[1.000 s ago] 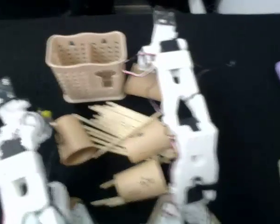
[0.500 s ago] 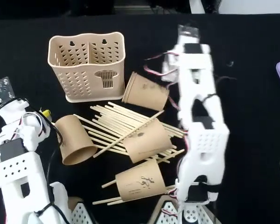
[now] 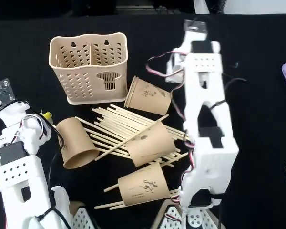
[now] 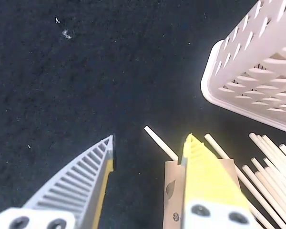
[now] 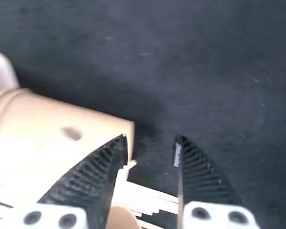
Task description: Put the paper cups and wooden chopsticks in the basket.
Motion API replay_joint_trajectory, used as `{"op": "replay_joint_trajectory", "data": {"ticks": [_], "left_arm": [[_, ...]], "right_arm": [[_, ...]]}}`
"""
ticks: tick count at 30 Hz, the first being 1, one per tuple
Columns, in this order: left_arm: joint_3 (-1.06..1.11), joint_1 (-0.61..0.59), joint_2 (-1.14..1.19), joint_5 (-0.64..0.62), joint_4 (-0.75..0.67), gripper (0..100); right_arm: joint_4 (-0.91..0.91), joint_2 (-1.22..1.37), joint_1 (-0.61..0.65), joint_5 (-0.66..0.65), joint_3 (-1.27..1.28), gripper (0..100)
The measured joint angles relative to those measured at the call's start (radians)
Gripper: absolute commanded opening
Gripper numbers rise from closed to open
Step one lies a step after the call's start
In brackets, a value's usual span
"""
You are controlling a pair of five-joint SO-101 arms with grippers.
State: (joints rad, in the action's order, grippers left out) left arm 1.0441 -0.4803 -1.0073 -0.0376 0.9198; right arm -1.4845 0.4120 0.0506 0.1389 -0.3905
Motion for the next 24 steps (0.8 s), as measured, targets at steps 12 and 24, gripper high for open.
{"op": "replay_joint_trajectory", "data": {"ticks": [12,24], "left_arm": [[0.000,0.000,0.000,0.000,0.000,24],[0.000,0.000,0.000,-0.002,0.000,24]], "right_arm": [[0.600,-0.546,0.176,-0.014,0.827,16.6],[0.637,-0.677,0.384,0.210,0.904,17.0]]}}
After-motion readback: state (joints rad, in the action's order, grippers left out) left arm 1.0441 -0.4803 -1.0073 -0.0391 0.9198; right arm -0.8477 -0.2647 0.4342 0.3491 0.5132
